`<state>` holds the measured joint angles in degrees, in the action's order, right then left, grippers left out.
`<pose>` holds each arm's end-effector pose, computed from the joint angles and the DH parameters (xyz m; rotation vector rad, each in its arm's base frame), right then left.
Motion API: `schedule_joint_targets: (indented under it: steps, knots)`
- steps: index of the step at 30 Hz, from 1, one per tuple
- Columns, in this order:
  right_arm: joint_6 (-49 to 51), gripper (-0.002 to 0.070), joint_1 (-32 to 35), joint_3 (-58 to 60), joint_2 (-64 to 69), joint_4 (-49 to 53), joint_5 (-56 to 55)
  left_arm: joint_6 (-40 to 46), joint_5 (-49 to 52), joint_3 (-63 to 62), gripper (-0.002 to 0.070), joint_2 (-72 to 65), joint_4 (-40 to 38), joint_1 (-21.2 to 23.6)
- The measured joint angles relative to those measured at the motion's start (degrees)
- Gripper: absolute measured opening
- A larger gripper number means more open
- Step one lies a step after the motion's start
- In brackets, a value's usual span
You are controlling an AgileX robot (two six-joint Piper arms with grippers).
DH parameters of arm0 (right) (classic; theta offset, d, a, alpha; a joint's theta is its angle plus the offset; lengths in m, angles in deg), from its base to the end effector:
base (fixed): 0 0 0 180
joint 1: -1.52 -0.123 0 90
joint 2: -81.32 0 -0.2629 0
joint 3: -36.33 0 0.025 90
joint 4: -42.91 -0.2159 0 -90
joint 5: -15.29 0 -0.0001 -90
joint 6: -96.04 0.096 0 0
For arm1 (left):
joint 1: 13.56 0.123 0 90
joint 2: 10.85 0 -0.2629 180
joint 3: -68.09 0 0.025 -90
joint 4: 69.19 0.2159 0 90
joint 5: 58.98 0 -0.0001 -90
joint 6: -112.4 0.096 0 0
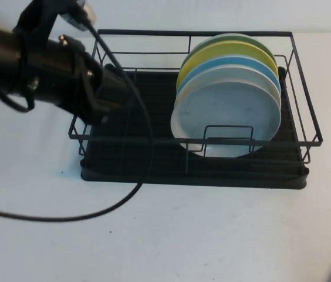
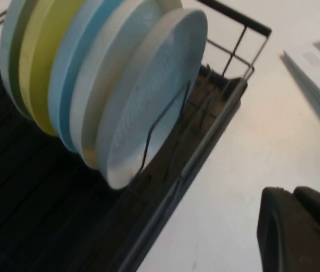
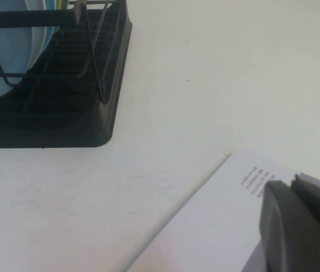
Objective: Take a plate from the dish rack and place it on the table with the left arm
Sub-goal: Grasp the plate from the shelf
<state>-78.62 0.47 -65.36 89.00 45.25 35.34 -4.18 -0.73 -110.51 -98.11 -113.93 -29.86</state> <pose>0.0453 -0.0005 0.1716 0.0435 1.8501 0.0380 0.2281 -0.1266 0.3588 1.2503 1.8936 -0.5886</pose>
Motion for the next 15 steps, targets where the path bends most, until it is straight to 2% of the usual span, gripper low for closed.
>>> schedule_joint_targets:
  steps: [3,5,7,11,13,15]
  knots:
    - [0.0,-0.0018,0.0,0.0,0.0,0.0,0.0,1.33,-1.2,-3.26,0.0006,-4.48,-1.88,-0.96]
    - [0.0,-0.0018,0.0,0.0,0.0,0.0,0.0,2.25,-1.88,-5.45,0.0047,-6.97,-1.32,-2.7]
    - [0.0,-0.0018,0.0,0.0,0.0,0.0,0.0,4.72,-2.91,-7.32,0.0118,-9.57,-0.55,-5.17]
    - [0.0,-0.0018,0.0,0.0,0.0,0.0,0.0,14.56,-8.03,-9.09,0.0326,-13.9,0.0,-10.24]
    - [0.0,-0.0018,0.0,0.0,0.0,0.0,0.0,19.31,-12.53,-9.22,0.0391,-15.69,0.0,-12.88]
    - [0.0,-0.0018,0.0,0.0,0.0,0.0,0.0,21.08,-16.94,-9.22,0.0417,-17.14,0.0,-14.91]
